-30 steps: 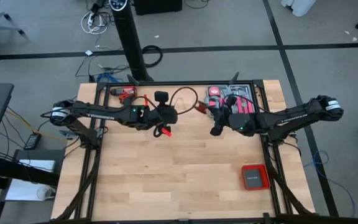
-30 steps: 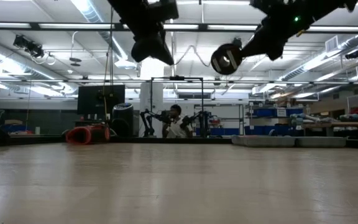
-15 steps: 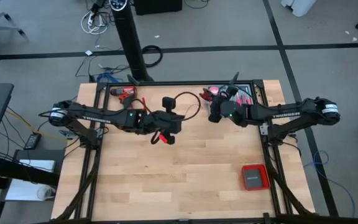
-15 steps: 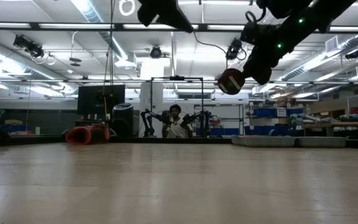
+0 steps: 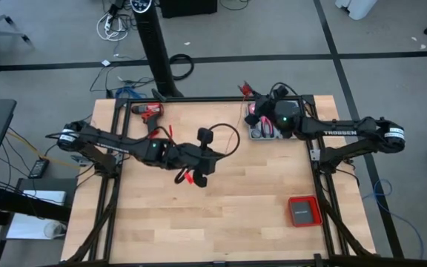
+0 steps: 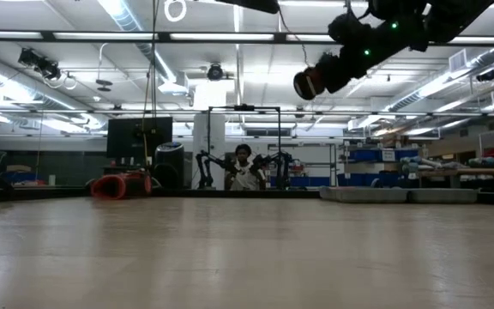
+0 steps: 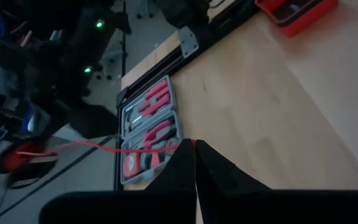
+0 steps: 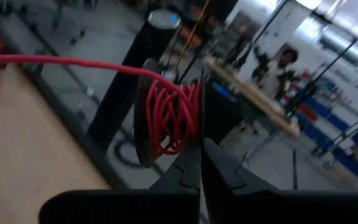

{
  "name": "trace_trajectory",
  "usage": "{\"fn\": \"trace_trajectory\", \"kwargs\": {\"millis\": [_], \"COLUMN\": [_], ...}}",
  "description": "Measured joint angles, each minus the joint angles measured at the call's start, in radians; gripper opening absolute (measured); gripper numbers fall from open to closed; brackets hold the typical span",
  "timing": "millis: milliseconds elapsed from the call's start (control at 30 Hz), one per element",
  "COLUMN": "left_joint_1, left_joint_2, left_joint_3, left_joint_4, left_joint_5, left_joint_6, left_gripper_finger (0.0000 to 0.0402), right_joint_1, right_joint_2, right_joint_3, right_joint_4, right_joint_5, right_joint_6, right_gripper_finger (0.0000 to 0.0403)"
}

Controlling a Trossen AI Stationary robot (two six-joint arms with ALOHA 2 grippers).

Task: Coil cords
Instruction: Uncoil the red wire from the black spool

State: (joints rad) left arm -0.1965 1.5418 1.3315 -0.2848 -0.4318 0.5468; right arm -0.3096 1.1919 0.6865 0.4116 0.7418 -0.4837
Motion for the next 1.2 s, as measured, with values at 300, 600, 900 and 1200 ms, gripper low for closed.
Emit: {"fn": "trace_trajectory", "kwargs": {"millis": [300,600,900,1200], "left_joint_1": [-0.028,-0.027,-0.019,0.032], "left_joint_2": [0.0,0.001,0.001,0.001], "left_joint_3": [0.0,0.0,-0.001,-0.066], "left_joint_4": [-0.005,-0.128,-0.138,-0.162], "left_joint_5": [0.041,0.079,-0.008,0.012], "left_joint_6": [-0.044,-0.151,-0.168,-0.159], "left_gripper_finger": [0.0,0.0,0.0,0.0], "right_joint_1": [0.0,0.046,0.181,0.354], "right_joint_2": [0.001,-0.014,-0.034,-0.058], "right_joint_3": [0.0,0.0,0.0,0.0], "right_joint_4": [0.103,0.139,0.003,-0.195], "right_joint_5": [0.011,-0.003,0.025,0.113], "right_joint_6": [-0.072,-0.108,-0.107,-0.072], "right_gripper_finger": [0.0,0.0,0.0,0.0]}}
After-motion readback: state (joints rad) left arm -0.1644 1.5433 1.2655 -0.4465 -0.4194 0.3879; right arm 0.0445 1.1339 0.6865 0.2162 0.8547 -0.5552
